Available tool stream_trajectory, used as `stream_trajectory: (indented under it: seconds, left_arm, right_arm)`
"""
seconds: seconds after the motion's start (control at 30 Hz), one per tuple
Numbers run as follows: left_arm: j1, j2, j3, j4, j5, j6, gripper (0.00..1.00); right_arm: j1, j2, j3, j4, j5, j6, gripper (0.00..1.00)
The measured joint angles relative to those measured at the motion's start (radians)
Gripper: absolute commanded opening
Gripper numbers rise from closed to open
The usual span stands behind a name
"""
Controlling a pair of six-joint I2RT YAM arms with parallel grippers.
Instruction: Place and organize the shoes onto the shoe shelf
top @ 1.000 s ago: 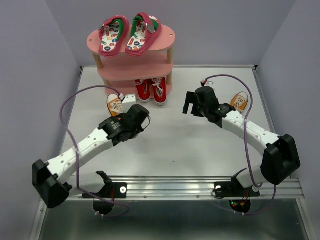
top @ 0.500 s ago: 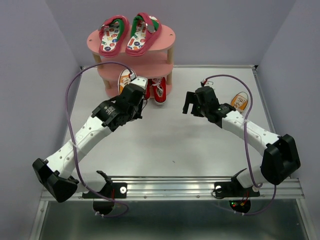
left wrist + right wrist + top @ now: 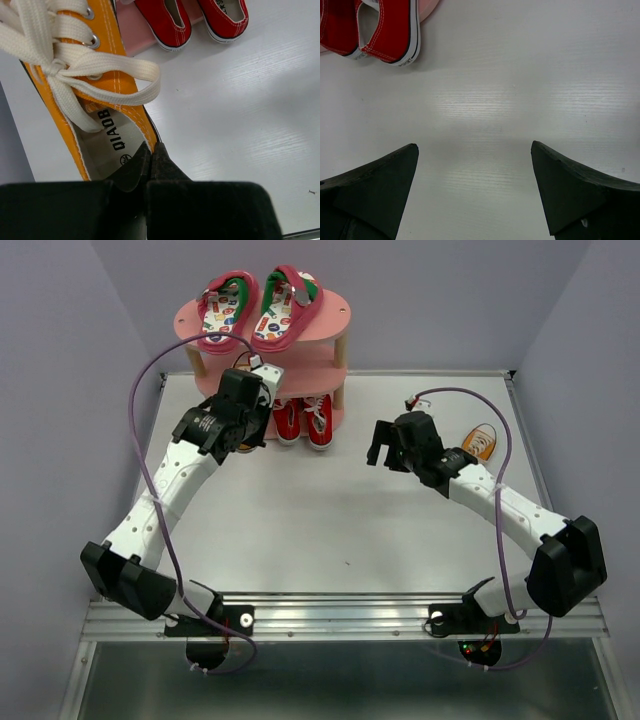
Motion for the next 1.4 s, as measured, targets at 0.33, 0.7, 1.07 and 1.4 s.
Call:
stream_trajectory:
  seconds: [0.33, 0.7, 1.07, 1.4]
  left_arm:
    - [0.100, 0.101, 0.030, 0.032, 0.065, 0.085, 0.00]
    - [0.180, 0.183, 0.103, 0.051, 0.092, 0.138, 0.00]
    - [0.229, 0.233, 0.125, 0.130, 0.137, 0.192, 0.00]
    - [0.261, 0.259, 0.131, 0.187, 0.185, 0.233, 0.00]
  right_arm:
    - [0.000, 0.000, 0.000, 0.000, 0.001, -0.007, 1.00]
    - [0.000, 0.000, 0.000, 0.000, 0.001, -0.026, 1.00]
    - [0.000, 0.000, 0.000, 0.000, 0.000, -0.026, 1.00]
    - [0.000, 0.000, 0.000, -0.001, 0.000, -0.026, 1.00]
